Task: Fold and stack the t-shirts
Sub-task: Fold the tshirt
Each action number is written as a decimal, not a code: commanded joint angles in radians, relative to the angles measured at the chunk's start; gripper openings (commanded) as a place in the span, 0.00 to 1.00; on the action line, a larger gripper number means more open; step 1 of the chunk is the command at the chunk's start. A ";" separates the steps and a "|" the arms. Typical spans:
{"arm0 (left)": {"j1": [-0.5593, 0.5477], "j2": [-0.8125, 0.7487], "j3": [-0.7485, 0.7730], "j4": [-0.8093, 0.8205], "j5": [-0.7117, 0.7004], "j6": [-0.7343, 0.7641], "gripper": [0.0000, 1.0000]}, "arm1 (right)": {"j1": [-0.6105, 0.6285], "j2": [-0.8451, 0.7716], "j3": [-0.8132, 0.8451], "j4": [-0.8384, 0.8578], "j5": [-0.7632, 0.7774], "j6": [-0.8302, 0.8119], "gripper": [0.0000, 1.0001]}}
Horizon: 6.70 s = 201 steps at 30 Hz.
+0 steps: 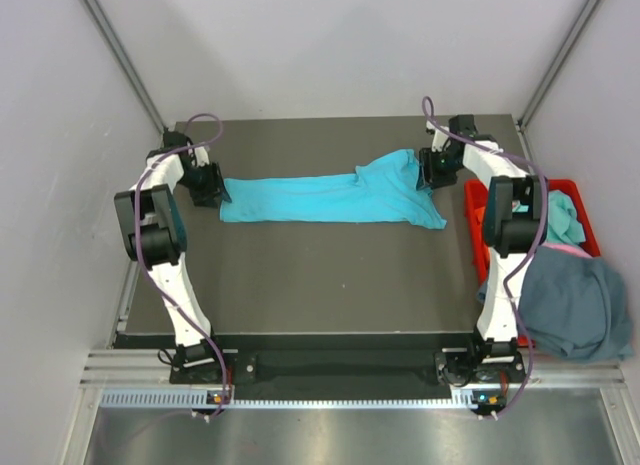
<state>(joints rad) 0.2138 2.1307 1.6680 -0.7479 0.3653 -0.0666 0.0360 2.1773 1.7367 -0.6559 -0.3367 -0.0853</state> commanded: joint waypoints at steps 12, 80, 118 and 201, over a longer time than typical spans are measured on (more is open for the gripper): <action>0.001 0.025 0.045 -0.033 0.020 -0.010 0.30 | -0.008 0.121 0.129 -0.063 0.077 0.032 0.34; -0.249 -0.606 -0.654 0.050 -0.157 0.027 0.00 | 0.206 0.446 0.761 0.225 0.390 0.045 0.00; -0.307 -0.258 -0.470 -0.107 -0.086 0.088 0.41 | 0.151 0.254 0.361 0.153 0.062 0.352 0.69; -1.085 -0.115 -0.472 -0.317 -0.164 0.264 0.00 | 0.087 0.401 0.537 0.183 -0.038 0.467 0.70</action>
<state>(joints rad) -0.8116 1.9549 1.2015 -1.1206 -0.1127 0.2237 0.1417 2.5591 2.2456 -0.4644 -0.4347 0.3904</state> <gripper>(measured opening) 0.047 0.694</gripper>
